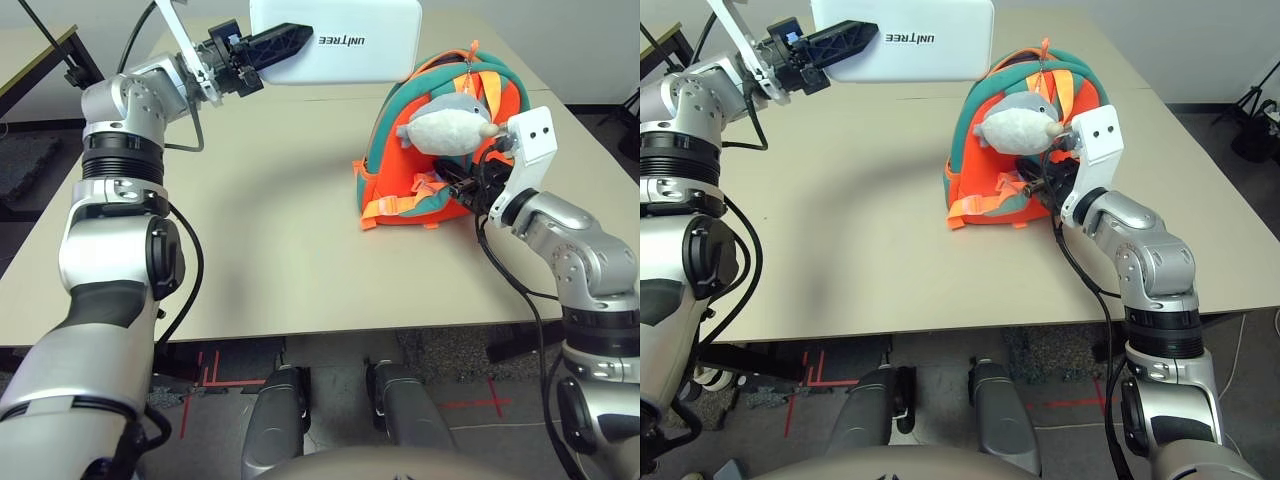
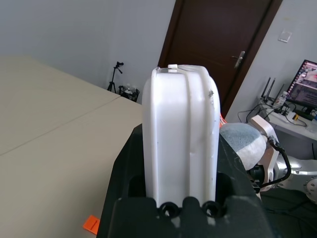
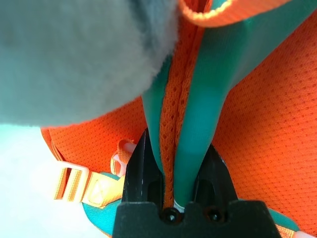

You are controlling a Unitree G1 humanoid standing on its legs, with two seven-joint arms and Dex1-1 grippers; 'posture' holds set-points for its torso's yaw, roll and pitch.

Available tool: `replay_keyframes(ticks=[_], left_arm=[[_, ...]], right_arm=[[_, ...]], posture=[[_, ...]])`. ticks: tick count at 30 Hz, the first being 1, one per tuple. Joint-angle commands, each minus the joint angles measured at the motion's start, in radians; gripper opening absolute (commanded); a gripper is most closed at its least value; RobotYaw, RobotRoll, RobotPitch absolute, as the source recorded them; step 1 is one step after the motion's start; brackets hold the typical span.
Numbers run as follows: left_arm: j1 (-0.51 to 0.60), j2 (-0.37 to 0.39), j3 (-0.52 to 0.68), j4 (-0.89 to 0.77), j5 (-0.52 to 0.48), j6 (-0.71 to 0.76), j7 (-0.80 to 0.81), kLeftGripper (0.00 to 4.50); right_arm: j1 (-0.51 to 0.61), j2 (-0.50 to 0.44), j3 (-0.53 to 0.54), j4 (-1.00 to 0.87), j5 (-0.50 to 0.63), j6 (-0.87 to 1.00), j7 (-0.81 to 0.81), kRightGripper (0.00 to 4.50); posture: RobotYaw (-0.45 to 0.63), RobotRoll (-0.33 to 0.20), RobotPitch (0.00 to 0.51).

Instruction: Put the pencil case into the backpack and zip it.

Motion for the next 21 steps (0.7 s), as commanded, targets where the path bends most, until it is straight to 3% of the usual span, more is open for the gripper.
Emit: replay_keyframes(ticks=[1,10,21], left_arm=[[-0.027,-0.010,-0.012,0.024,0.030,-0.019,-0.048,1.28],[-0.005,-0.011,-0.094,0.010,0.098,0.012,-0.183,1.28],[-0.023,-0.081,-0.176,0.115,0.248,-0.191,-0.173,1.28]], right_arm=[[0.005,-0.003,0.005,0.023,-0.012,0.006,0.002,0.40],[-0.006,-0.009,0.000,0.046,-0.023,-0.008,0.009,0.40],[-0.020,-0.009,-0.001,0.062,-0.028,-0.018,0.006,0.40]], posture=[[-0.21,0.000,0.111],[-0.21,0.000,0.110],[-0.21,0.000,0.109]])
